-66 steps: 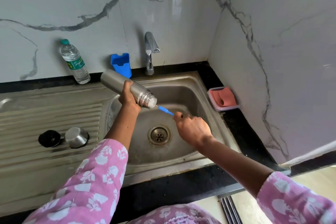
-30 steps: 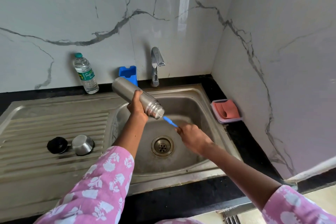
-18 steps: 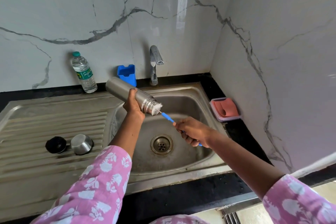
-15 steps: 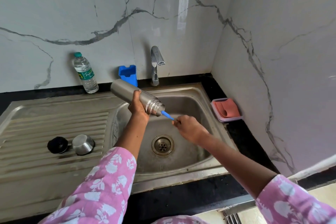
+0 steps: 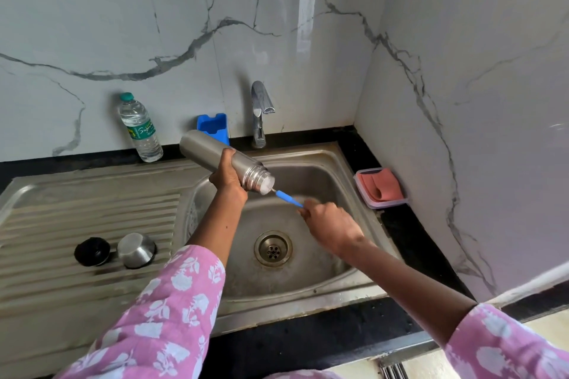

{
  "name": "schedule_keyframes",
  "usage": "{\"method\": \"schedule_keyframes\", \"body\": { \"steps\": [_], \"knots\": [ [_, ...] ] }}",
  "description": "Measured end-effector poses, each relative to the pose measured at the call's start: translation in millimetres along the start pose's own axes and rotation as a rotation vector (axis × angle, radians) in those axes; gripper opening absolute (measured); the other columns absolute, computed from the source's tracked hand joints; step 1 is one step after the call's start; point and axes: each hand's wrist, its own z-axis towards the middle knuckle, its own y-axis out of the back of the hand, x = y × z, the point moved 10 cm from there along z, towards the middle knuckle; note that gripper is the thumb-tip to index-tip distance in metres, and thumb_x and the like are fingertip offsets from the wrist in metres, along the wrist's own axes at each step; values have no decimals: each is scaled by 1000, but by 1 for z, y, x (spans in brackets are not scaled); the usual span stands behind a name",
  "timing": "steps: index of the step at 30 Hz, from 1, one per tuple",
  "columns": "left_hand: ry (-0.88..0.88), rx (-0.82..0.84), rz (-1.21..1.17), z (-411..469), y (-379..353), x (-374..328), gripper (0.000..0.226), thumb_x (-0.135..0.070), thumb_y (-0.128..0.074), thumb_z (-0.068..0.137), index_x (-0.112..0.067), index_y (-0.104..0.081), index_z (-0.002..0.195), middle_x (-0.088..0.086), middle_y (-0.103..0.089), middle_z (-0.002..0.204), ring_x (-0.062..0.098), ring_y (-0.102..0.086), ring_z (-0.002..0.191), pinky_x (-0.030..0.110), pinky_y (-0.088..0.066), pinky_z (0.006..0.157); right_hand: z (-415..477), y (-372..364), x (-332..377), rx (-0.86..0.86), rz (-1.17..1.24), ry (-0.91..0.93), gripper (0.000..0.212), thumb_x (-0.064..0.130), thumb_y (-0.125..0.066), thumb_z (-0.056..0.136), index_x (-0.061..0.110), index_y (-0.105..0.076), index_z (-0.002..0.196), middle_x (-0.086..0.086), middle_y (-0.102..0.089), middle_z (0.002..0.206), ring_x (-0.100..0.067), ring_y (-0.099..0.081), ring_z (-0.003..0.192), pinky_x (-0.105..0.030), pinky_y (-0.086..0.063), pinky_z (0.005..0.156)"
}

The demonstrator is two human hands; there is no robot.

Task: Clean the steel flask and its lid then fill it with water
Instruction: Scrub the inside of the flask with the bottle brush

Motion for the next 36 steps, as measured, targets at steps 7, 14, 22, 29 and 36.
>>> {"method": "schedule_keyframes", "body": {
  "steps": [7, 14, 22, 29, 36],
  "knots": [
    [5, 47, 30, 3, -8, 7, 50, -24, -72, 72, -3, -55, 115, 11, -64, 97, 26, -65, 78, 40, -57, 69, -13, -49, 1, 594, 1348, -362, 37, 33, -42, 100, 18, -39, 66, 7, -26, 50, -3, -19, 35, -12, -14, 30],
    [18, 16, 46, 4, -10, -4, 62, -21, -74, 70, -4, -47, 124, 15, -63, 107, 28, -65, 84, 47, -57, 75, -6, -12, -17, 292, 581, -173, 29, 31, -36, 102, 14, -52, 85, -8, -54, 66, -17, -52, 49, -24, -36, 43],
    [18, -24, 4, -3, -6, 6, 67, -22, -76, 69, -7, -44, 126, 13, -63, 108, 24, -66, 80, 45, -57, 75, 1, 9, -3, -65, -275, -1, 30, 25, -22, 104, 10, -44, 118, -14, -65, 107, -34, -64, 97, -36, -42, 67],
    [5, -48, -26, -4, 1, 13, 61, -20, -75, 68, -5, -49, 121, 10, -63, 97, 24, -66, 77, 38, -58, 66, -5, -46, -1, 397, 949, -229, 31, 32, -42, 100, 18, -40, 73, -2, -33, 56, -11, -28, 39, -18, -23, 34],
    [37, 43, 11, 2, -7, 7, 37, -21, -73, 70, -7, -56, 99, 13, -63, 99, 29, -64, 84, 47, -56, 78, -30, -52, -12, 689, 1304, -372, 38, 37, -41, 100, 19, -37, 67, 7, -27, 52, -3, -20, 35, -12, -14, 29]
  ]
}}
